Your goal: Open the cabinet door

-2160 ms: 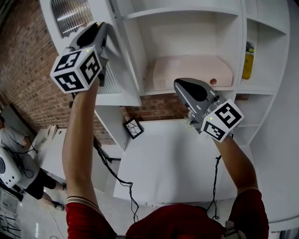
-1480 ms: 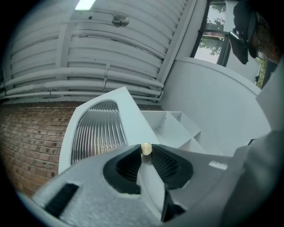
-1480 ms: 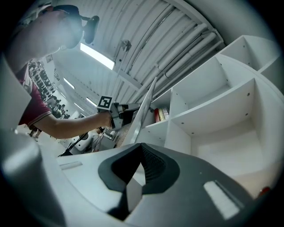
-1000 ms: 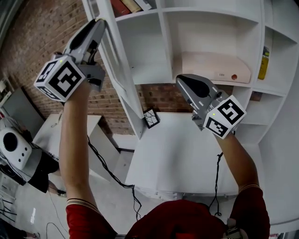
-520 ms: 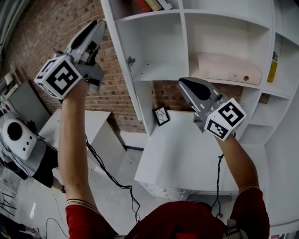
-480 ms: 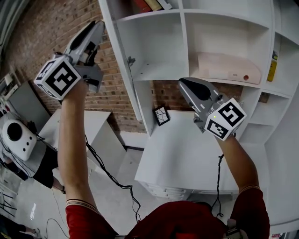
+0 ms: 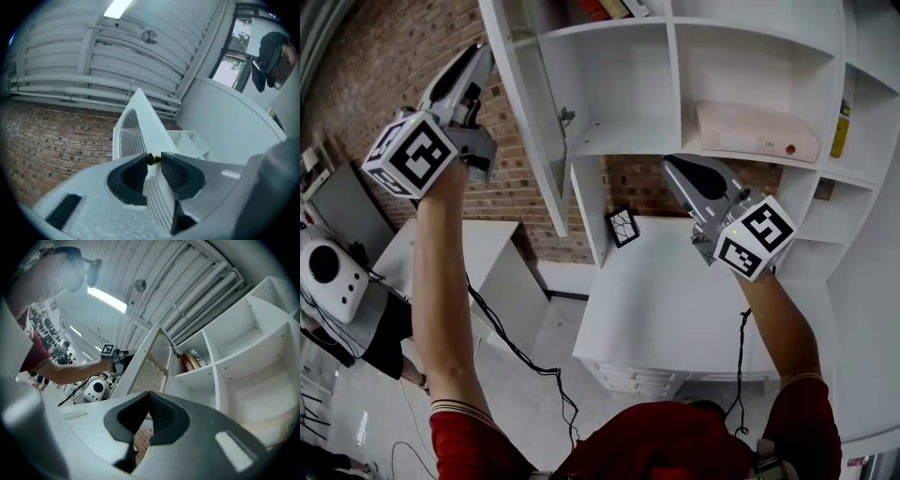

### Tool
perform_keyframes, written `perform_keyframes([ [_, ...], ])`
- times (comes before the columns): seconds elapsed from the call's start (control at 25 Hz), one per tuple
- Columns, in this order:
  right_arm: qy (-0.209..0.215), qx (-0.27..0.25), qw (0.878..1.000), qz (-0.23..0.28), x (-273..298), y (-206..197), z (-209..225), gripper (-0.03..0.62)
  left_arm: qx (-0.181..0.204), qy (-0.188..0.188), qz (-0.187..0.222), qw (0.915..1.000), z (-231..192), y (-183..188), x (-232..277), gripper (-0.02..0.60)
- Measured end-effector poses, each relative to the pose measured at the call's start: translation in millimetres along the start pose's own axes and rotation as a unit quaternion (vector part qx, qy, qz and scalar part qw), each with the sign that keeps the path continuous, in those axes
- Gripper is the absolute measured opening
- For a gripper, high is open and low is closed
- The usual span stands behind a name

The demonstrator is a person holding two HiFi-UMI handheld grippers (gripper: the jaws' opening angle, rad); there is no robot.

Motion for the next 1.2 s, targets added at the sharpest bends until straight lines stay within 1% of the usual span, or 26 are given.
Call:
perform_keyframes([
  [0.2,0.003,0.001,1.0,-0.004,1.0,-1.9,-5.5,0.012,0.01,0.014,-0.01,0.9998,-5.5,-4.6,-10.7,0.046],
  [0.44,0.006,0.004,1.0,-0.009,4.0,-5.5,-18.0,0.012,-0.001,0.039,-0.012,0.9992,-20.5,-4.6,-34.2,0.035],
  [0.48,0.006,0.005,1.0,-0.009,3.9,-6.1,-19.1,0.012,-0.001,0.046,-0.013,0.9988,-22.9,-5.4,-38.8,0.027],
  [0.52,0.007,0.006,1.0,-0.01,3.7,-7.0,-19.9,0.012,-0.001,0.056,-0.014,0.9983,-26.0,-6.3,-44.3,0.001],
  [0.68,0.011,0.011,1.0,-0.015,4.9,-14.3,-21.5,0.012,0.002,0.096,-0.02,0.9952,-41.5,-16.6,-69.0,0.002],
  [0.84,0.02,0.014,0.999,-0.022,11.8,-21.0,-27.6,0.012,0.022,0.129,-0.039,0.9906,-53.7,-29.3,-92.2,0.005],
  [0.96,0.027,0.015,0.999,-0.029,17.2,-24.7,-33.4,0.012,0.042,0.137,-0.057,0.988,-52.7,-35.3,-105.2,0.005],
  [1.2,0.049,0.024,0.998,-0.022,23.3,-25.8,-43.3,0.012,0.054,0.139,-0.063,0.9868,-24.5,-38.7,-131.6,0.005],
])
Point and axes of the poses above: the fingertips, and each gripper's own axes: x forward along the fingers, z to its right, y out of its top, the point moved 3 cm from there along -x, backward along the fingers, and after that the axes turned 3 degrees about x, right-handed, at the moved point
